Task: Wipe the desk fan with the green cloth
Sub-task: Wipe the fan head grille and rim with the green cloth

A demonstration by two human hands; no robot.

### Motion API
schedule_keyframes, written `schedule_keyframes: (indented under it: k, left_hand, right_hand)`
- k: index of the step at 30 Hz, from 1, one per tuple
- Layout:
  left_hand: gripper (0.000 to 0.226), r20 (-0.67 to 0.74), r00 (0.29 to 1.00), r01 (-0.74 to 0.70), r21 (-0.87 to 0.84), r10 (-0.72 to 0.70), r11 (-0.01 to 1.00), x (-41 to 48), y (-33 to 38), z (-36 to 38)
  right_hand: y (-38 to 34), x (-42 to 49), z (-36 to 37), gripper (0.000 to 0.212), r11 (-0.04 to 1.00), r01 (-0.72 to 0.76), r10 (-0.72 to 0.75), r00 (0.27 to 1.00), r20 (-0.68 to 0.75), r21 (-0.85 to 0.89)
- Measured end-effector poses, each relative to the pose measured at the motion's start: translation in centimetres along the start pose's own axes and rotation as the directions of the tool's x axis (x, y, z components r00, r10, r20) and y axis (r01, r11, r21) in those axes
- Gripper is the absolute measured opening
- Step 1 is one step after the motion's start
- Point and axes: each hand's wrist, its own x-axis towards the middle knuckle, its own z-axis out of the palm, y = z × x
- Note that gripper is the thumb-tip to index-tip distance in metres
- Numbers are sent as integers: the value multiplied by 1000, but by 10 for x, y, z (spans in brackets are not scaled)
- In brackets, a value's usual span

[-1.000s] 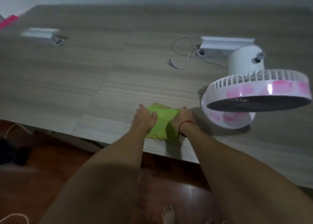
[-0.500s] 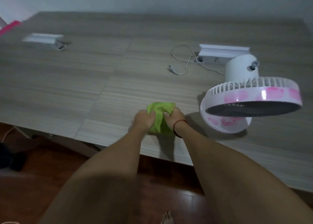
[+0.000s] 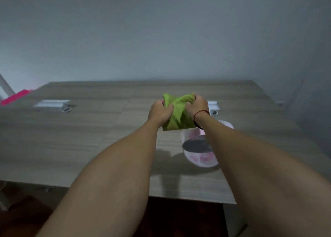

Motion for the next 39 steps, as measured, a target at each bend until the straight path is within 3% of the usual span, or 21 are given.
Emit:
schedule_keyframes:
  k: [7, 12, 17, 19, 22, 24, 27, 30, 34, 37, 39]
  left_hand:
    - [14, 245, 967, -57, -58, 70, 997, -31, 55, 62]
    - [48, 335, 940, -113, 122, 66, 986, -40, 40, 79]
    - [56, 530, 846, -283, 350, 60, 893, -46, 9, 80]
    - [66, 498, 862, -303, 359, 93, 883, -44, -4, 85]
    - [63, 409, 898, -324, 364, 163, 873, -43, -12, 92]
    - [63, 384, 902, -344, 359, 198, 868, -40, -17, 93]
    - [67, 375, 901, -357, 353, 219, 865, -31, -27, 93]
    - [72, 387, 899, -357, 378, 204, 854, -22, -30, 94]
    - [77, 403, 887, -396, 412, 225, 821, -21, -19, 101]
    - [97, 384, 882, -427, 406, 273, 808, -23, -16, 116]
    - [84, 329, 897, -409, 367, 295, 836, -22, -19, 123]
  right_hand:
    - [49, 4, -93, 38, 995, -79, 70, 987, -142, -58]
    - [81, -4, -91, 60, 925, -193, 175, 981, -83, -327]
    - [104, -11, -71, 71, 941, -9, 34, 997, 68, -338]
    - [105, -10, -61, 85, 938, 37, 15, 989, 146, -345]
    - [111, -8, -46, 93, 859, 154, -61, 977, 202, -488]
    - [120, -4, -44, 83, 819, 224, -135, 970, 202, -528]
    - [135, 1, -42, 61, 843, 267, -204, 962, 182, -467]
    - [147, 0, -37, 55, 950, 157, -159, 987, 13, -269]
    - [148, 5, -37, 48, 993, -85, 100, 977, -188, 86]
    - [140, 6, -34, 48, 993, -108, 116, 975, -188, 53]
    - [136, 0, -28, 49, 996, -16, 3, 990, -144, -87]
